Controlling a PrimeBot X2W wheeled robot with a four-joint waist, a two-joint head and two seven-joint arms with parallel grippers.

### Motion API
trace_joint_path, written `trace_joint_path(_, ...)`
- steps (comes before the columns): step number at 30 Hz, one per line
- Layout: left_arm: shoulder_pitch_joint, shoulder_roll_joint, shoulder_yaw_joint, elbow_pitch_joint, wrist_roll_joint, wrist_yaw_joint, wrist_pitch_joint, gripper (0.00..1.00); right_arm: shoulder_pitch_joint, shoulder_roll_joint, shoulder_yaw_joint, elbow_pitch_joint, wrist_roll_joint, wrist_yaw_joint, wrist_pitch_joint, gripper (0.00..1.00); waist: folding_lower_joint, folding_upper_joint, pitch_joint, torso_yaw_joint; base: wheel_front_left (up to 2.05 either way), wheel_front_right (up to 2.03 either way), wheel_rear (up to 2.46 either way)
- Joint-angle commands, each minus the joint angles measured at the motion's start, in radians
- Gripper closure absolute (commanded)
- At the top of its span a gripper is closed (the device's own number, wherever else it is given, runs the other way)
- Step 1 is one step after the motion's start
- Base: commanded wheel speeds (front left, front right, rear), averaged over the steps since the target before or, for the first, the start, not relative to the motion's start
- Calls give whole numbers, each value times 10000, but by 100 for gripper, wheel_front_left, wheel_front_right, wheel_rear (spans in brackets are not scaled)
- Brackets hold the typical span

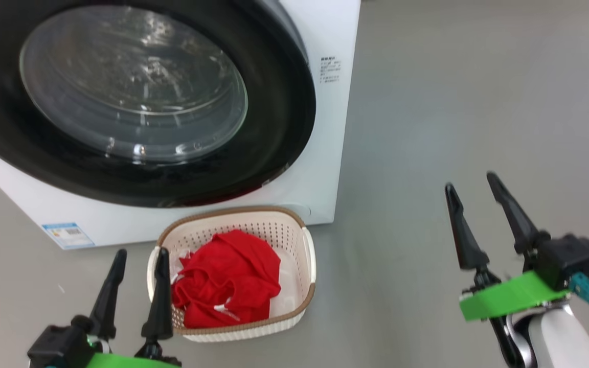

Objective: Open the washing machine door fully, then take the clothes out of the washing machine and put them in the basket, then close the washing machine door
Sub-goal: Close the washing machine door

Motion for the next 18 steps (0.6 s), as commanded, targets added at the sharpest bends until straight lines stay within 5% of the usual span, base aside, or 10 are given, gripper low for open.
trace_joint_path(1, 22, 108, 391, -182, 90, 1, -78, 0, 111, 22, 159, -368, -19, -36, -53, 0, 0, 0, -387, -84, 0, 0, 0)
trace_joint_path(18, 788, 152, 654, -168, 726, -58, -78, 0, 1905, 22, -232, -1060, 472, -36, -53, 0, 0, 0, -1171, -217, 0, 0, 0)
